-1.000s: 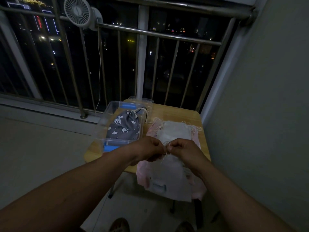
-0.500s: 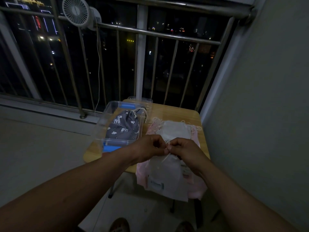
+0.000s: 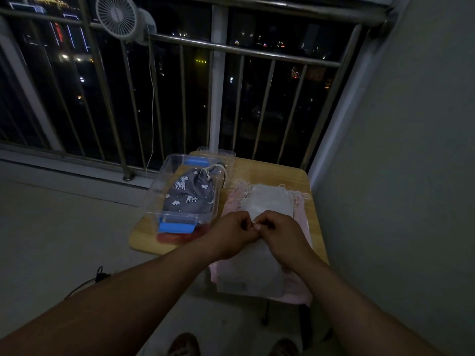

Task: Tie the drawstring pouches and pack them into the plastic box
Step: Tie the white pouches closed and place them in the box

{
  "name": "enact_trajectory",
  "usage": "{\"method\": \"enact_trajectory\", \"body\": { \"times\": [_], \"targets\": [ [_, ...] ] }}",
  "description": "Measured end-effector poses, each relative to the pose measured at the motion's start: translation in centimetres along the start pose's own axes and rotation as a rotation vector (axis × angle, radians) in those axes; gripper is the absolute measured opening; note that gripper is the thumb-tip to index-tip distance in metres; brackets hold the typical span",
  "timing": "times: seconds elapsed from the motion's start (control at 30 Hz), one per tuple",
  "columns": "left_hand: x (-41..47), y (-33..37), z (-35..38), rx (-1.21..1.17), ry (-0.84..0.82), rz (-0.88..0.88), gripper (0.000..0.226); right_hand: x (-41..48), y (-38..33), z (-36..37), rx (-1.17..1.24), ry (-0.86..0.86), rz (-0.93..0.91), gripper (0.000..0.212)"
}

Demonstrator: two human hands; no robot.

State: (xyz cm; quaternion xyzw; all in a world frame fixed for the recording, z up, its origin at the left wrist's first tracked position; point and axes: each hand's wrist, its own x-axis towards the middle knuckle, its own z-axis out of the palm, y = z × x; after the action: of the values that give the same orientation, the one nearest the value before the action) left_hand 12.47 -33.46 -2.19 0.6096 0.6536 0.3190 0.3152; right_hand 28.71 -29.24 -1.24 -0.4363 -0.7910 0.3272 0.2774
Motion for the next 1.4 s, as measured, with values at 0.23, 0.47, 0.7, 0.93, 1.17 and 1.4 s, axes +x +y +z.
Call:
{"method": "enact_trajectory", "body": {
  "times": [0.23, 0.47, 0.7, 0.93, 1.17, 1.4],
  "targets": [
    [0.0, 0.2, 0.0, -0.137, 0.006, -0.068, 0.023, -0.3, -0.1, 0.7, -0.013, 0.071, -0.008, 0.013],
    [-0.6, -0.2, -1.9, -0.413, -0.163, -0.123, 0.019, -0.1, -0.4, -0.1, 0.300, -0.007, 0.125, 0.013],
    [-1.6, -0.7, -1.1, -0.413, -0.032, -0.089, 0.018, -0.1, 0.1, -0.2, 0.328, 0.160, 0.240, 0.014],
    [-1.8, 1.4, -1.8, -0.536, -0.046, -0.280, 0.027, 0.7, 0.3, -0.2, 0.165, 0.224, 0.209, 0.019],
    [-1.3, 1.5, -3.0, -0.885, -0.248, -0.363, 0.050, 2.1, 0.5, -1.3, 0.064, 0.304, 0.114, 0.018],
    [0.3, 0.5, -3.6, -0.600, 0.081, -0.087, 0.027, 3.9, -1.1, -1.3, 0.364, 0.304, 0.247, 0.019]
  ]
}}
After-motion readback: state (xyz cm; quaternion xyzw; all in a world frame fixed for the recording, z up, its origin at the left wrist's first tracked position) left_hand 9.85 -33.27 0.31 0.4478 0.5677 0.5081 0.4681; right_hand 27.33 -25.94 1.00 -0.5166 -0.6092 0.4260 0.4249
